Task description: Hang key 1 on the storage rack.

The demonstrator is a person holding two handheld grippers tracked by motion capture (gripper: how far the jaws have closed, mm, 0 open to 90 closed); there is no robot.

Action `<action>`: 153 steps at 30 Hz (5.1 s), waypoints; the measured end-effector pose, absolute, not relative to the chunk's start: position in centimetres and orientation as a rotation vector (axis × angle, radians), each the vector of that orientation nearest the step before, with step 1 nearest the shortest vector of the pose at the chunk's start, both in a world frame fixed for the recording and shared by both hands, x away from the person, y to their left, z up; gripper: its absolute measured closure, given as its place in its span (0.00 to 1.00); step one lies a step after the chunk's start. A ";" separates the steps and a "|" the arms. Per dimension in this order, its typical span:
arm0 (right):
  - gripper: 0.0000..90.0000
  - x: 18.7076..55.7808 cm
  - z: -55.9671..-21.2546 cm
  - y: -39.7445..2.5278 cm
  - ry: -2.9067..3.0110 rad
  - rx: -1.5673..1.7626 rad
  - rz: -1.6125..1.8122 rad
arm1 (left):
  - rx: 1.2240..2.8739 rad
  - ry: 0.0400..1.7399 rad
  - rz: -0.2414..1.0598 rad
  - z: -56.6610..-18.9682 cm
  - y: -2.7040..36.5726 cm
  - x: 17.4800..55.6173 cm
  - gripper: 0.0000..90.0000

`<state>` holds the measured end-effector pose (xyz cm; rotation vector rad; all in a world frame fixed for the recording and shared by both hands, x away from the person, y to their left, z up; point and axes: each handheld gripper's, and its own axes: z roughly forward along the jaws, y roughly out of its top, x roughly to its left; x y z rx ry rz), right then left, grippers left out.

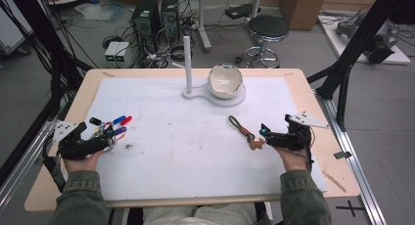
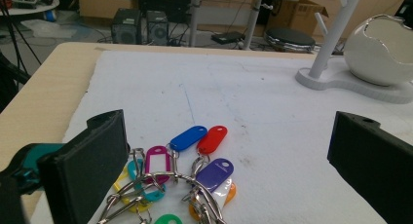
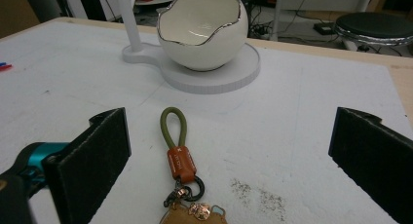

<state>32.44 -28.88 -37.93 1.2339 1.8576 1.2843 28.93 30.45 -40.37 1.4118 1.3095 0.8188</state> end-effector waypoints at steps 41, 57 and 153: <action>0.01 38.4 -38.7 -25.4 2.135 1.283 1.113 | 1.405 1.309 0.809 -40.4 30.6 29.1 0.02; 0.01 40.3 -40.6 -24.8 2.255 1.323 1.030 | 1.401 1.298 0.799 -40.4 30.6 29.1 0.02; 0.87 41.8 -31.2 -20.4 2.349 1.266 1.301 | 1.391 1.334 0.783 -40.5 30.8 29.4 0.02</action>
